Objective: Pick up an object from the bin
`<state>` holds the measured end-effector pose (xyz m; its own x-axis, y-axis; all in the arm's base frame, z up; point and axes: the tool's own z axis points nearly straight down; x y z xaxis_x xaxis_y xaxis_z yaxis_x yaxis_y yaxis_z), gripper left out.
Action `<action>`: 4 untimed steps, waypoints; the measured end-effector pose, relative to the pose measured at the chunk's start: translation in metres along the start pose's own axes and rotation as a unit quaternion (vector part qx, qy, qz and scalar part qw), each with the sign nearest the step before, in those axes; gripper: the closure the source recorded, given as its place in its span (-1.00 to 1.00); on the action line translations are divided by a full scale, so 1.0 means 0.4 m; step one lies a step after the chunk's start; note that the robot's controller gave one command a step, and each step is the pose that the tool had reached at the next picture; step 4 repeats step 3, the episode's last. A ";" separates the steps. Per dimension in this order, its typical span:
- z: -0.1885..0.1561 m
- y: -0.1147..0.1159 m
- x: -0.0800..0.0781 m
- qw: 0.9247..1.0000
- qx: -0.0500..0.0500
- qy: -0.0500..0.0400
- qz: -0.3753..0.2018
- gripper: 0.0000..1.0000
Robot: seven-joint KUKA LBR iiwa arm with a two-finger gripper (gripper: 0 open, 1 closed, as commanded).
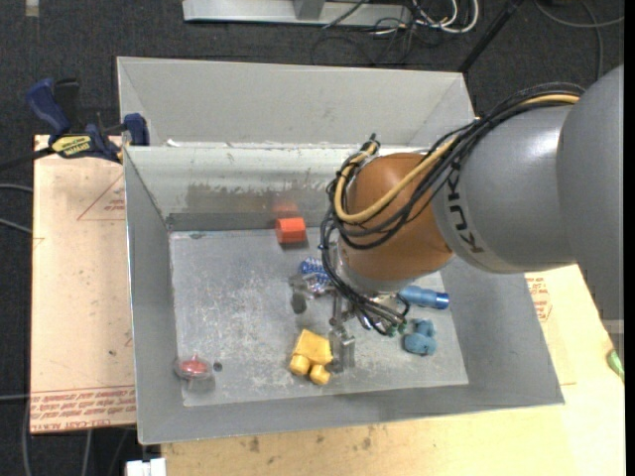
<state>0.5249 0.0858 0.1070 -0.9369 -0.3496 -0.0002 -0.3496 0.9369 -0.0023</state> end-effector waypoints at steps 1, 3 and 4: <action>0.091 0.004 0.095 1.000 -0.001 -0.007 0.000 -1.00; -0.314 0.025 0.100 1.000 0.000 -0.005 0.003 1.00; -0.314 0.025 0.100 1.000 0.000 -0.005 0.003 1.00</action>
Offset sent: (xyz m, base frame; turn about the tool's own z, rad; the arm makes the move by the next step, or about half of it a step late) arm -0.0391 -0.0123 -0.0370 -0.0041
